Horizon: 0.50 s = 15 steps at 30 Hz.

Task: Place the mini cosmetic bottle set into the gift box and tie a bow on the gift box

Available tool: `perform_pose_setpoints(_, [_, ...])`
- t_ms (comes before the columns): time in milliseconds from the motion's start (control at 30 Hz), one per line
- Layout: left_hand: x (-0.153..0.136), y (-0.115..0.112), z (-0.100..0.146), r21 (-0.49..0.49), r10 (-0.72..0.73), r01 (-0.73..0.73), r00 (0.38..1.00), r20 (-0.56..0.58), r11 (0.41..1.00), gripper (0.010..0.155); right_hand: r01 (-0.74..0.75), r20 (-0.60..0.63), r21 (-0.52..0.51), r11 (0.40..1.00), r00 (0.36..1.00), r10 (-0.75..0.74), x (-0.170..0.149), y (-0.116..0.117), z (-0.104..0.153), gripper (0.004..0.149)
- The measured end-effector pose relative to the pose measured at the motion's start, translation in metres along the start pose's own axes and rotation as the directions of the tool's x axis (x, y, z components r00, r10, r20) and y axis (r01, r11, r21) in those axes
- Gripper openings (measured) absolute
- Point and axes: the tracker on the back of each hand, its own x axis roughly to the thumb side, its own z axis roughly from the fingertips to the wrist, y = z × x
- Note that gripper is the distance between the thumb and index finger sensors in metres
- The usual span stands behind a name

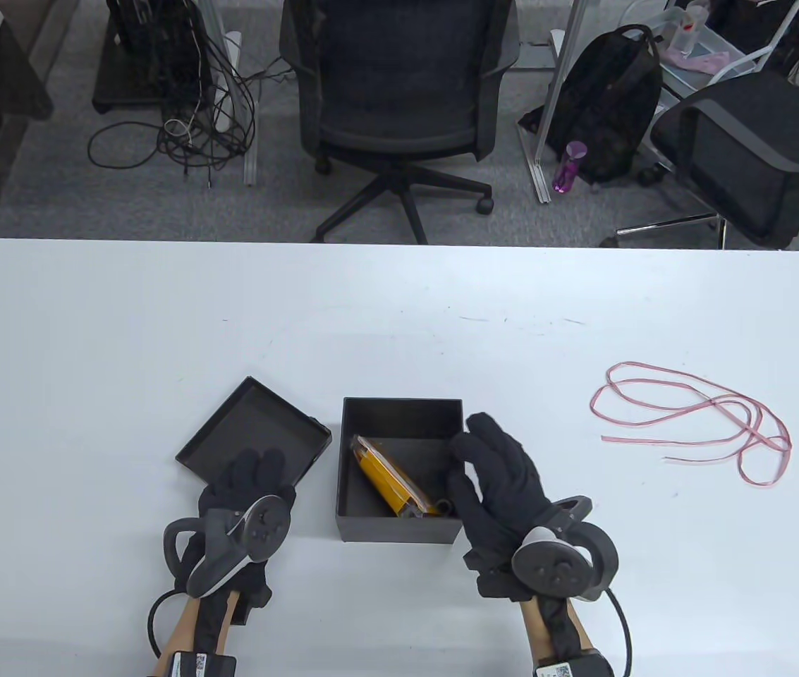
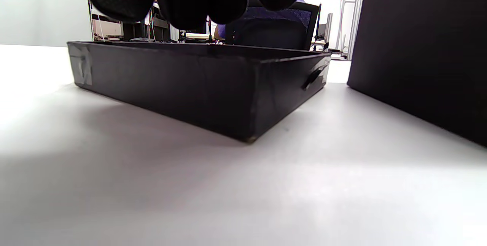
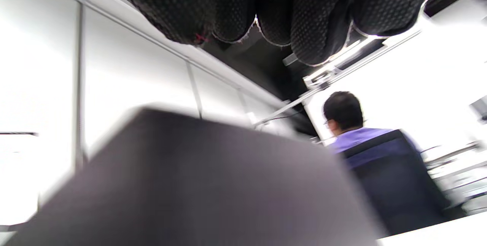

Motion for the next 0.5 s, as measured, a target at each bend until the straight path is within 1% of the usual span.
perform_pose_setpoints(100, [0.001, -0.003, -0.002, -0.051, -0.052, 0.051, 0.998, -0.021, 0.997, 0.065, -0.153, -0.110, 0.033, 0.988, 0.982, 0.156, -0.021, -0.005, 0.001, 0.056])
perform_pose_setpoints(167, [0.001, -0.005, -0.003, -0.093, -0.086, 0.083, 0.996, -0.031, 0.992, 0.067, -0.183, -0.160, 0.058, 0.982, 0.969, 0.190, -0.033, -0.005, 0.003, 0.057])
perform_pose_setpoints(267, [0.002, -0.010, -0.006, -0.162, -0.125, 0.115, 0.991, -0.051, 0.980, 0.068, -0.146, -0.233, 0.096, 0.985, 0.958, 0.164, -0.051, -0.002, 0.007, 0.059])
perform_pose_setpoints(333, [0.002, -0.012, -0.007, -0.200, -0.143, 0.128, 0.988, -0.059, 0.971, 0.068, -0.094, -0.275, 0.125, 0.988, 0.953, 0.126, -0.059, 0.001, 0.009, 0.060])
perform_pose_setpoints(433, [0.003, -0.016, -0.009, -0.231, -0.167, 0.147, 0.984, -0.068, 0.962, 0.066, -0.045, -0.314, 0.148, 0.988, 0.945, 0.090, -0.068, 0.006, 0.012, 0.060])
perform_pose_setpoints(500, [0.004, -0.017, -0.009, -0.235, -0.177, 0.157, 0.982, -0.065, 0.959, 0.065, -0.051, -0.319, 0.164, 0.985, 0.942, 0.102, -0.070, 0.008, 0.014, 0.060])
